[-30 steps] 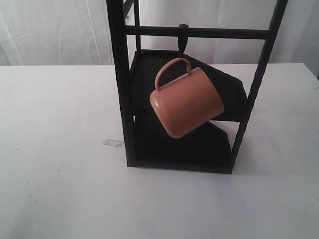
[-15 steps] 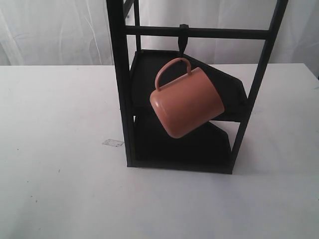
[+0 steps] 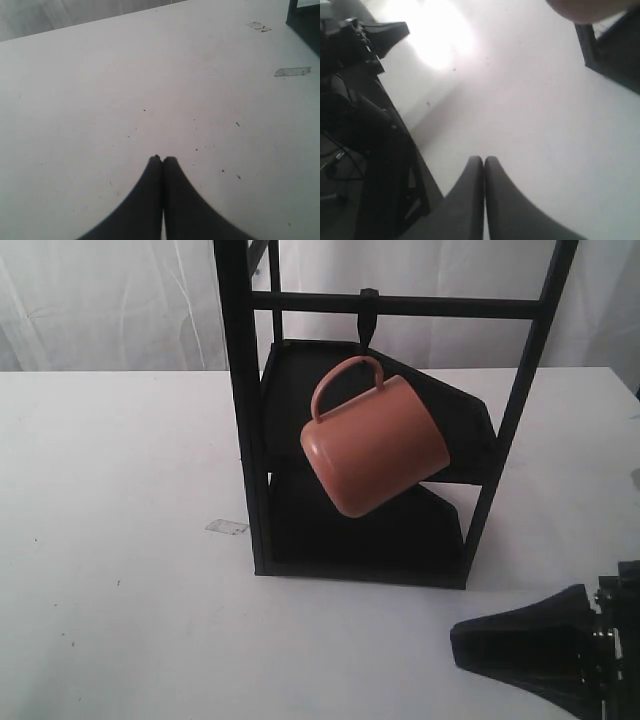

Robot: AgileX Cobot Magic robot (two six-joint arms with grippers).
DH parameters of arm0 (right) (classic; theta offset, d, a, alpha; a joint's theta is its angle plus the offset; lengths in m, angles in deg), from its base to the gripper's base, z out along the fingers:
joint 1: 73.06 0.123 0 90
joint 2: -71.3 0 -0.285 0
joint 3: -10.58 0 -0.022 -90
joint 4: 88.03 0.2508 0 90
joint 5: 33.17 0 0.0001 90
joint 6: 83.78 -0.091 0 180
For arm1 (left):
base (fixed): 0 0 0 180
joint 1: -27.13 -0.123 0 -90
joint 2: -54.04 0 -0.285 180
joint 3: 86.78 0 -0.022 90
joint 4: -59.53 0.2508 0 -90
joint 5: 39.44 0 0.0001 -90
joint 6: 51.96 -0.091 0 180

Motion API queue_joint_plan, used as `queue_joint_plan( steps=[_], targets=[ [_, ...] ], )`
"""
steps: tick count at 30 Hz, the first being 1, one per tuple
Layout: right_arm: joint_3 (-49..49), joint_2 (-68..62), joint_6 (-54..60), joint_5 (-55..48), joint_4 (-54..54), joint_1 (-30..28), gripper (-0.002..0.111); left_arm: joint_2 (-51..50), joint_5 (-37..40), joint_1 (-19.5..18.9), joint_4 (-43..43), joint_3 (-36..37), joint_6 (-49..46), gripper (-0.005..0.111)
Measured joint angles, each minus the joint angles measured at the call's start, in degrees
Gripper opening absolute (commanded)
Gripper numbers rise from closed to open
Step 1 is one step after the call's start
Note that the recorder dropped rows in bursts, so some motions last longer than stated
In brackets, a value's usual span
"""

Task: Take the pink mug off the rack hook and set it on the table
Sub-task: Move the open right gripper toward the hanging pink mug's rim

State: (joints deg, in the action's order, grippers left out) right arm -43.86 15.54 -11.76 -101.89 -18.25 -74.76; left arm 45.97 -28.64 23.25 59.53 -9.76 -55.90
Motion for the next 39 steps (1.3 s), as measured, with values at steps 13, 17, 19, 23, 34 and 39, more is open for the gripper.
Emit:
queue_joint_plan(
  steps=[13, 17, 19, 23, 34, 39],
  targets=[
    [12.0, -1.5, -60.0, 9.0, -53.8, 1.0, 0.0, 0.0, 0.1, 0.0, 0.0, 0.0, 0.0, 0.0],
    [19.5, 3.2, -48.7, 6.1, -39.4, 6.0, 0.0, 0.0, 0.1, 0.0, 0.0, 0.0, 0.0, 0.0],
    [22.2, 3.8, -42.1, 5.8, -35.3, 7.1, 0.0, 0.0, 0.1, 0.0, 0.0, 0.0, 0.0, 0.0],
    [25.3, 0.4, -32.4, 4.3, -27.7, 7.3, 0.002, 0.0, 0.1, 0.0, 0.0, 0.0, 0.0, 0.0],
    [30.9, -12.4, -26.1, 4.8, -20.6, 10.5, 0.043, 0.0, 0.1, 0.0, 0.0, 0.0, 0.0, 0.0],
    [31.0, -13.7, -22.7, 9.1, -20.1, 12.7, 0.046, 0.0, 0.1, 0.0, 0.0, 0.0, 0.0, 0.0]
  ],
)
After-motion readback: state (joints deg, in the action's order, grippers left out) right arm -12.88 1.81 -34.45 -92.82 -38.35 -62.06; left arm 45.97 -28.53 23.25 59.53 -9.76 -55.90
